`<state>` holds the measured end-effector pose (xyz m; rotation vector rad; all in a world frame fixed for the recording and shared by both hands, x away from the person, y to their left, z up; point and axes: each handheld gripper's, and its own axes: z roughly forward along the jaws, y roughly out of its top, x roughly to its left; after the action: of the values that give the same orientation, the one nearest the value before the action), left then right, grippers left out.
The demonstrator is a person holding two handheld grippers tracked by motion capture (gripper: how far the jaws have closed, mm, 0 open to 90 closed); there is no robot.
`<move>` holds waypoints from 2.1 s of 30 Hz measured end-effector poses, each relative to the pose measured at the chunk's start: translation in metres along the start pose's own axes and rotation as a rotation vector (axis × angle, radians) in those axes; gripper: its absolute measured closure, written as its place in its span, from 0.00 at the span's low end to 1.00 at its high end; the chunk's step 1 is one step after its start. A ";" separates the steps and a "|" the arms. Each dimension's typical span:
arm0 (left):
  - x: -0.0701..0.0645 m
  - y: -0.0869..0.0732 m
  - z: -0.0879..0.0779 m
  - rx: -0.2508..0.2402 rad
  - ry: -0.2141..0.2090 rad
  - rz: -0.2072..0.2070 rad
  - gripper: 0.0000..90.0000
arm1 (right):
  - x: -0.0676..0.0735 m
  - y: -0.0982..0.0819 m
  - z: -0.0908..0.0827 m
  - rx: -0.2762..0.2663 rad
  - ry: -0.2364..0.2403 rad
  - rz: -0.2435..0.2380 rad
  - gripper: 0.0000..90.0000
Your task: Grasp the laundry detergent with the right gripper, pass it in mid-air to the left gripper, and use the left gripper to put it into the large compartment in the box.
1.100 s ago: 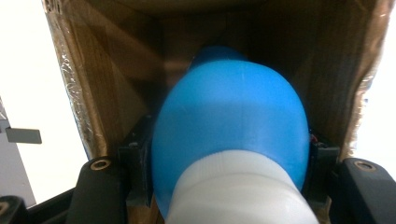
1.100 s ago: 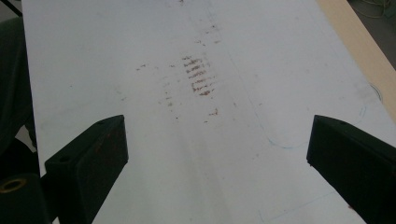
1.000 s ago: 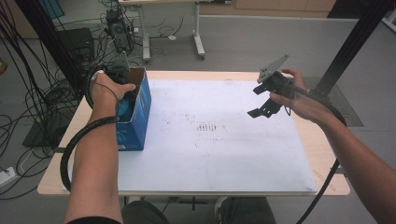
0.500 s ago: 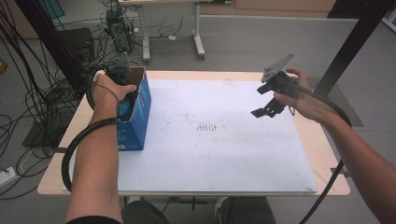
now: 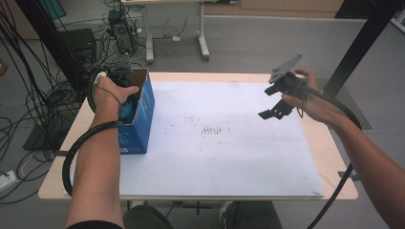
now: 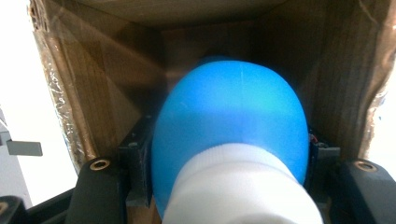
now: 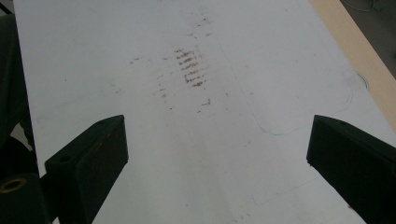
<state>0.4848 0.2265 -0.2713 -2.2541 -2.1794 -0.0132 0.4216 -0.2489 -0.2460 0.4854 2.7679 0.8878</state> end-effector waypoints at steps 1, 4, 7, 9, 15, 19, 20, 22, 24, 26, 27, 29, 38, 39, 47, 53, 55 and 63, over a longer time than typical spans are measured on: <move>0.000 0.000 0.000 -0.001 0.000 0.001 0.41 | 0.000 0.000 0.000 0.000 0.000 0.001 0.06; 0.000 0.000 0.000 -0.002 -0.002 0.000 0.41 | 0.000 0.000 0.000 0.003 0.000 0.000 0.06; 0.001 0.000 0.000 -0.005 -0.005 -0.004 0.41 | 0.000 0.000 0.000 0.003 0.000 0.000 0.06; 0.002 0.000 0.000 -0.005 -0.006 -0.004 0.41 | 0.000 0.001 0.000 0.001 -0.001 0.001 0.06; 0.001 0.000 0.000 -0.004 -0.004 -0.001 0.41 | 0.000 0.001 -0.001 0.004 -0.003 -0.001 0.06; 0.001 0.000 0.000 -0.007 -0.006 -0.005 0.41 | -0.001 0.000 -0.003 0.002 -0.006 0.003 0.06; 0.001 0.000 0.000 -0.007 -0.006 -0.005 0.41 | -0.001 0.000 -0.003 0.004 -0.006 0.003 0.06; 0.001 0.000 0.000 -0.007 -0.006 -0.005 0.41 | -0.001 -0.001 -0.003 0.004 -0.007 0.005 0.06; 0.001 0.000 0.000 -0.007 -0.005 -0.004 0.41 | -0.001 -0.001 -0.003 0.005 -0.007 0.008 0.06; 0.001 0.000 0.000 -0.006 -0.004 -0.001 0.41 | -0.001 -0.001 -0.003 0.004 -0.006 0.008 0.06; 0.001 0.000 0.000 -0.007 -0.003 -0.003 0.41 | -0.001 -0.001 -0.003 0.004 -0.006 0.008 0.06; 0.000 0.000 0.000 -0.007 -0.003 -0.004 0.41 | -0.001 -0.001 -0.003 0.004 -0.007 0.007 0.06; -0.001 0.000 0.000 -0.006 0.002 -0.001 0.41 | -0.001 -0.002 -0.004 0.002 -0.007 0.007 0.06; -0.001 0.000 0.000 -0.006 0.002 -0.001 0.41 | -0.001 -0.002 -0.004 0.003 -0.006 0.007 0.06; 0.000 0.000 0.000 -0.010 -0.001 -0.004 0.41 | -0.001 -0.003 -0.004 0.004 -0.008 0.010 0.06; 0.000 0.000 0.000 -0.012 -0.002 -0.005 0.41 | -0.001 -0.002 -0.005 0.003 -0.009 0.008 0.06; 0.000 0.000 0.000 -0.013 -0.003 -0.005 0.41 | -0.001 -0.002 -0.004 0.005 -0.008 0.007 0.06; 0.001 0.000 0.000 -0.012 -0.003 -0.003 0.41 | -0.001 -0.002 -0.003 0.006 -0.008 0.008 0.06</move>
<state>0.4844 0.2272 -0.2716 -2.2582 -2.1905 -0.0220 0.4210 -0.2527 -0.2445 0.4996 2.7644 0.8782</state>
